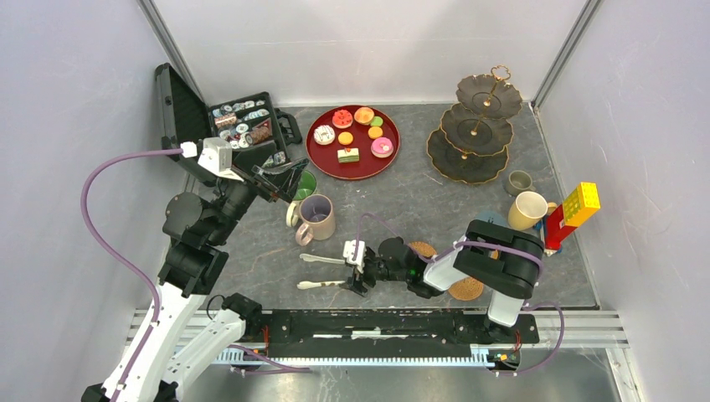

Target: Serve the afternoon tea

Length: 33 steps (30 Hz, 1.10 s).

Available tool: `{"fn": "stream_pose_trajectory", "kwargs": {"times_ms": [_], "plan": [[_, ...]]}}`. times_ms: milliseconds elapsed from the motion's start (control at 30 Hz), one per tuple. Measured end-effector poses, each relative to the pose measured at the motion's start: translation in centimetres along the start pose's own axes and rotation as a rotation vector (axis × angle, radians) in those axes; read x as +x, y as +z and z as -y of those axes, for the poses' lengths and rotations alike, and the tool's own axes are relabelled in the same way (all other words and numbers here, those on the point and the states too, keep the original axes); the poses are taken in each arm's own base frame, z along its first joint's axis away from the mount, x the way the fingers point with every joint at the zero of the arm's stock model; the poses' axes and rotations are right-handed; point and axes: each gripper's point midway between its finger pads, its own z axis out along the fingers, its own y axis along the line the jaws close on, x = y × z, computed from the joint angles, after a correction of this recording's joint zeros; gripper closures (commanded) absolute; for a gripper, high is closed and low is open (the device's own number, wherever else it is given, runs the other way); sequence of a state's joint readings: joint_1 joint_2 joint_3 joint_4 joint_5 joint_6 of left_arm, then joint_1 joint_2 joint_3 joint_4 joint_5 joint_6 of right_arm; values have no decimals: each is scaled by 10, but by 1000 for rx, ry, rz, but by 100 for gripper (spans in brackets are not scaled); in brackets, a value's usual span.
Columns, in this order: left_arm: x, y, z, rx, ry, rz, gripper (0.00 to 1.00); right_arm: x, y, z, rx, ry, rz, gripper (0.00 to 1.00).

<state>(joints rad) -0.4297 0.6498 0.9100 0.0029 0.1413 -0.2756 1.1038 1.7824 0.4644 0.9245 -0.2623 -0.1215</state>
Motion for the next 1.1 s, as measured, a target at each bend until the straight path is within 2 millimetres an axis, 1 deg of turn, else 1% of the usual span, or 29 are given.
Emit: {"fn": "stream_pose_trajectory", "kwargs": {"times_ms": [133, 233, 367, 500, 633, 800, 867, 967, 1100], "plan": [[0, 0, 0, 0, 0, 0, 0, 1, -1, -1, 1, 12, -8, 33], [0, 0, 1, 4, -1, 0, 0, 2, -5, 2, 22, 26, -31, 39], [0, 0, 1, 4, -1, -1, 0, 5, -16, 9, 73, 50, -83, 42], [2, 1, 0, -2, -2, -5, 0, 5, -26, 7, 82, 80, -117, 44], [4, 3, -2, -8, -3, -11, 0, 5, -41, 4, 89, 112, -137, 44], [5, 4, -2, -9, -3, -14, 0, 5, -69, 1, 127, 155, -157, 44], [5, 4, -2, -9, -4, -15, 0, 5, -81, 6, 177, 176, -159, 43], [7, 5, -3, -10, -4, -19, 0, 3, -101, 18, 291, 221, -148, 44], [8, 6, -3, -11, -5, -24, 0, 3, -122, 44, 492, 321, -120, 44]]}}
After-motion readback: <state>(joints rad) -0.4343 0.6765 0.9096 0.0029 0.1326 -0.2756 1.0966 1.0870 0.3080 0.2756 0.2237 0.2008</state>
